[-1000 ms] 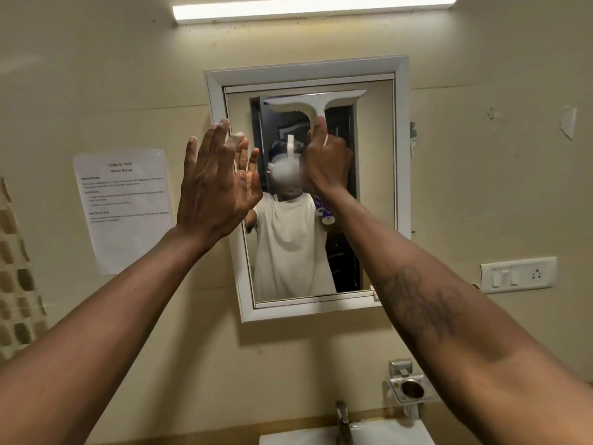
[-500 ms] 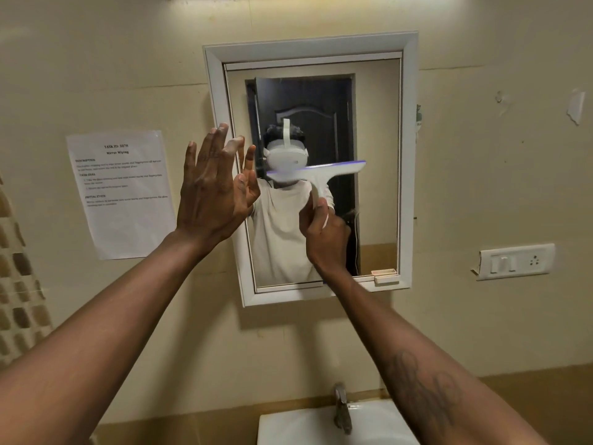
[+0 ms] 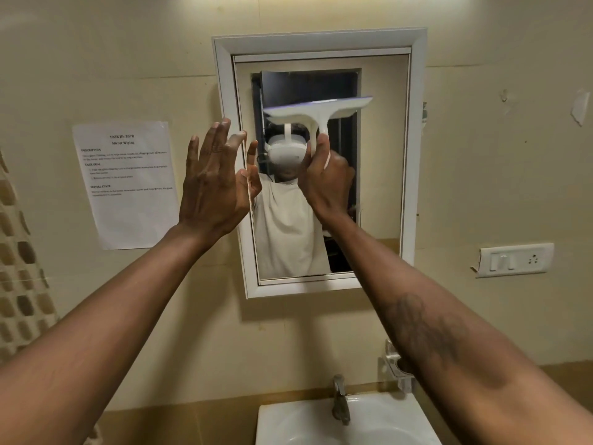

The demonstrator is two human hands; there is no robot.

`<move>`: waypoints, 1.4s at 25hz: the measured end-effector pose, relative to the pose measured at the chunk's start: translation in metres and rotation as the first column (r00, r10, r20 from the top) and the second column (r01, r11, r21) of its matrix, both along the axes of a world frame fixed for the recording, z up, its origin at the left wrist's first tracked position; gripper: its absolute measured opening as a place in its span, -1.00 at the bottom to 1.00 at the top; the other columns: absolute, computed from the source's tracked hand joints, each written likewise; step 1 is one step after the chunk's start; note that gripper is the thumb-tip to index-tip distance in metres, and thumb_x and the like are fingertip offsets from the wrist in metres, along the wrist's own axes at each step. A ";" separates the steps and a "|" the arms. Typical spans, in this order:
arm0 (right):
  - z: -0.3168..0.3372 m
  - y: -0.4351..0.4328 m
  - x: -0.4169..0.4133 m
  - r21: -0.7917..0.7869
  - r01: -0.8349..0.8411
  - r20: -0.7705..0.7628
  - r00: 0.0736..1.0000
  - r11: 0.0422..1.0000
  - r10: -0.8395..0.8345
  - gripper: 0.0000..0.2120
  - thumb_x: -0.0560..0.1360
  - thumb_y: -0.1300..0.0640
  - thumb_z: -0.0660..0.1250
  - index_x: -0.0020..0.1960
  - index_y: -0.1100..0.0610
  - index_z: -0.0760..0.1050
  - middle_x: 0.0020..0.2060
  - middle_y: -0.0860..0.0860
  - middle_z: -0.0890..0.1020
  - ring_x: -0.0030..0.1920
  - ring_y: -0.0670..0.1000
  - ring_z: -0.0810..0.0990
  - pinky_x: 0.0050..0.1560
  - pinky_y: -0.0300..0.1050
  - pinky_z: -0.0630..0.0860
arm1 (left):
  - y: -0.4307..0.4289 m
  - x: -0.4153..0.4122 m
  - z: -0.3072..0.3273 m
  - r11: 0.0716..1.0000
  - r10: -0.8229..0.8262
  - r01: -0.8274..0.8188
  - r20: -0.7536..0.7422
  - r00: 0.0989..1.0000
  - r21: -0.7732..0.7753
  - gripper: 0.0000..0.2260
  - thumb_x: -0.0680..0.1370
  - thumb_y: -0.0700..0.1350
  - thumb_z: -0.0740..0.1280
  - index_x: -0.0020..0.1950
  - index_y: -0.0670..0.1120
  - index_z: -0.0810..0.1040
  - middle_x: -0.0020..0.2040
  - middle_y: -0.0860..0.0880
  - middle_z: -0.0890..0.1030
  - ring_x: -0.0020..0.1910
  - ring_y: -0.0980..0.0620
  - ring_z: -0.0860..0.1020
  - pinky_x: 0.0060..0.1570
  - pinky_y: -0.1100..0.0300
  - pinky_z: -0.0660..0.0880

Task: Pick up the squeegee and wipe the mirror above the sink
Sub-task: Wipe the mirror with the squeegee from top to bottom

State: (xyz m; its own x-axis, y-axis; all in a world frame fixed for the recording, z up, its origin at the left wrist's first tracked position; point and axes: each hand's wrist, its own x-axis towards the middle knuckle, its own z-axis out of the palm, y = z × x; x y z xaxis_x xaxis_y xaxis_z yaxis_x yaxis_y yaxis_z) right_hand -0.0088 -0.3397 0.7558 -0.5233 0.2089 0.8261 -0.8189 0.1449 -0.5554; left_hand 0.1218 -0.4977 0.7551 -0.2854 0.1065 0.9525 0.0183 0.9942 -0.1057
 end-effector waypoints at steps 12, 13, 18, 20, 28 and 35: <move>-0.022 -0.017 -0.010 0.045 0.007 0.097 0.995 0.999 -0.011 -0.41 0.74 -0.15 0.01 -0.21 0.10 0.63 -0.39 -0.09 0.63 -0.36 -0.14 0.64 -0.37 -0.37 0.48 | -0.020 -0.012 -0.010 1.000 0.001 -0.001 0.001 1.000 0.017 -0.42 0.58 -0.21 0.27 0.61 -0.14 0.28 0.68 -0.19 0.19 0.69 -0.17 0.13 0.65 -0.24 0.04; -0.036 -0.019 -0.008 0.060 0.013 0.132 0.991 0.998 -0.021 -0.41 0.74 -0.17 -0.01 -0.20 0.08 0.63 -0.36 -0.07 0.64 -0.32 -0.11 0.65 -0.31 -0.23 0.56 | -0.020 -0.012 -0.012 1.000 0.000 0.000 0.001 1.000 0.014 -0.43 0.58 -0.21 0.27 0.61 -0.14 0.29 0.68 -0.19 0.19 0.69 -0.17 0.13 0.65 -0.25 0.05; -0.099 -0.020 0.000 0.136 0.017 0.199 0.979 0.991 -0.044 -0.30 0.65 -0.32 -0.13 0.20 0.14 0.61 0.04 0.12 0.67 0.08 0.08 0.65 0.13 0.12 0.61 | -0.019 -0.015 -0.021 1.000 -0.001 0.001 0.012 1.000 0.023 -0.43 0.57 -0.23 0.29 0.60 -0.14 0.30 0.68 -0.19 0.20 0.68 -0.19 0.16 0.65 -0.24 0.05; -0.117 -0.017 0.005 0.132 -0.018 0.193 0.981 0.991 -0.007 -0.41 0.69 -0.26 -0.07 0.34 0.12 0.50 0.12 0.13 0.64 0.11 0.07 0.64 0.12 0.05 0.62 | -0.018 -0.014 -0.028 0.999 -0.007 0.006 0.024 1.000 0.033 -0.42 0.57 -0.24 0.30 0.60 -0.15 0.31 0.68 -0.19 0.20 0.68 -0.19 0.16 0.65 -0.25 0.05; -0.156 -0.021 0.028 0.062 -0.078 0.221 0.973 0.995 0.063 -0.42 0.71 -0.20 -0.01 0.20 0.21 0.59 -0.05 0.06 0.69 -0.03 0.02 0.69 -0.13 -0.48 0.49 | -0.024 -0.005 -0.043 0.999 0.009 -0.011 0.038 0.999 0.054 -0.39 0.56 -0.25 0.29 0.62 -0.12 0.27 0.68 -0.17 0.20 0.68 -0.16 0.16 0.65 -0.25 0.05; -0.069 -0.042 0.020 0.091 0.073 0.197 0.976 0.993 -0.090 -0.39 0.74 -0.17 -0.06 0.00 0.14 0.66 -0.18 0.02 0.70 -0.12 0.01 0.68 -0.07 -0.03 0.58 | -0.032 -0.005 -0.050 0.997 0.026 -0.028 0.034 0.999 0.073 -0.40 0.56 -0.24 0.27 0.62 -0.10 0.27 0.69 -0.14 0.19 0.68 -0.15 0.15 0.65 -0.23 0.06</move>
State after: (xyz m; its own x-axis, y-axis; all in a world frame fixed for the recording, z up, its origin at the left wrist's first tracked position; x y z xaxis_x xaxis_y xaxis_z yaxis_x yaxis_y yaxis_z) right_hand 0.0112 -0.3814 0.6870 -0.6637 0.1932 0.7226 -0.6759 0.2590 -0.6900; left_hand 0.1171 -0.5292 0.7050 -0.3188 0.0283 0.9474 -0.0062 0.9995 -0.0319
